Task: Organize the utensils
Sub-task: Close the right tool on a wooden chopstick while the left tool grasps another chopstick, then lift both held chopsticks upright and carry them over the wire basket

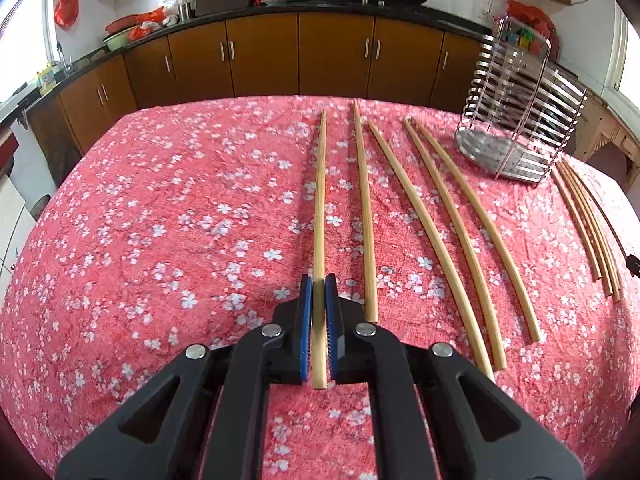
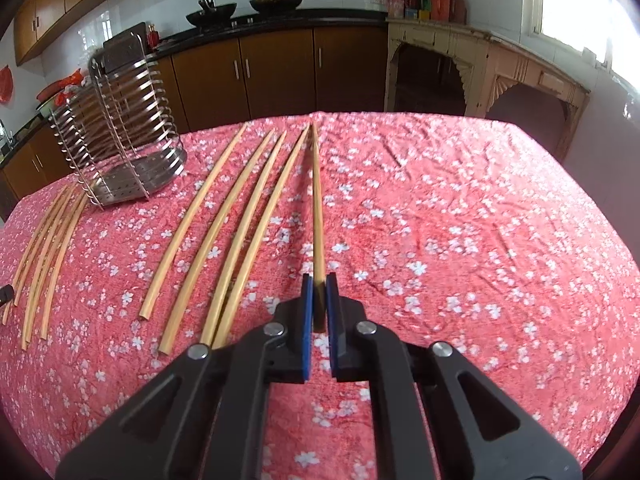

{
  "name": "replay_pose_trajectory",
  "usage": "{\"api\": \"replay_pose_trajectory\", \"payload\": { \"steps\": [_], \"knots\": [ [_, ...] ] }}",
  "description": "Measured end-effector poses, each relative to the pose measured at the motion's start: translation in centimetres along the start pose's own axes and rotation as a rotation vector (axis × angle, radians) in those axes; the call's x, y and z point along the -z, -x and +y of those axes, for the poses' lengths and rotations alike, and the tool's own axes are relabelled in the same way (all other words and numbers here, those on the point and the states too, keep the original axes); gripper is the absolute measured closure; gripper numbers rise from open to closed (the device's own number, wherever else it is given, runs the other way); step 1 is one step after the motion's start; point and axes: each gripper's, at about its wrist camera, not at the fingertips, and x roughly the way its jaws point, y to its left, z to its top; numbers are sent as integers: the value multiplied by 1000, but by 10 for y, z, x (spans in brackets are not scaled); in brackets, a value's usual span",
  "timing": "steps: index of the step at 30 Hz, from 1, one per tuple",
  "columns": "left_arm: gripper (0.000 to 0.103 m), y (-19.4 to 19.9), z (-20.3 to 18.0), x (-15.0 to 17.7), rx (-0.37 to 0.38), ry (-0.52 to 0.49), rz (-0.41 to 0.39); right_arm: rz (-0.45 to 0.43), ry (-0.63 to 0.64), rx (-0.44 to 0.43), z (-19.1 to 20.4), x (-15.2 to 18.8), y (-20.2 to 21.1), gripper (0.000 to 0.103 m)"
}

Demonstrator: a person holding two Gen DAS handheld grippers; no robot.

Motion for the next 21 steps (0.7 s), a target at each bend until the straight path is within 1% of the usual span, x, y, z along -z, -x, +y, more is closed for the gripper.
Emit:
{"api": "replay_pose_trajectory", "payload": {
  "steps": [2,5,12,16,21],
  "knots": [
    [97,10,1,-1,2,1,-30,-38,6,11,-1,-3,13,96],
    [96,37,5,-5,6,-2,-111,-107,4,20,-3,-11,36,96],
    [97,88,15,-24,25,33,-278,-299,19,50,-10,-33,92,96],
    [97,105,19,-36,29,51,-341,-363,5,46,-13,-43,108,96],
    [97,116,20,-52,15,65,-382,-412,-15,32,-18,-60,120,96]
  ]
}}
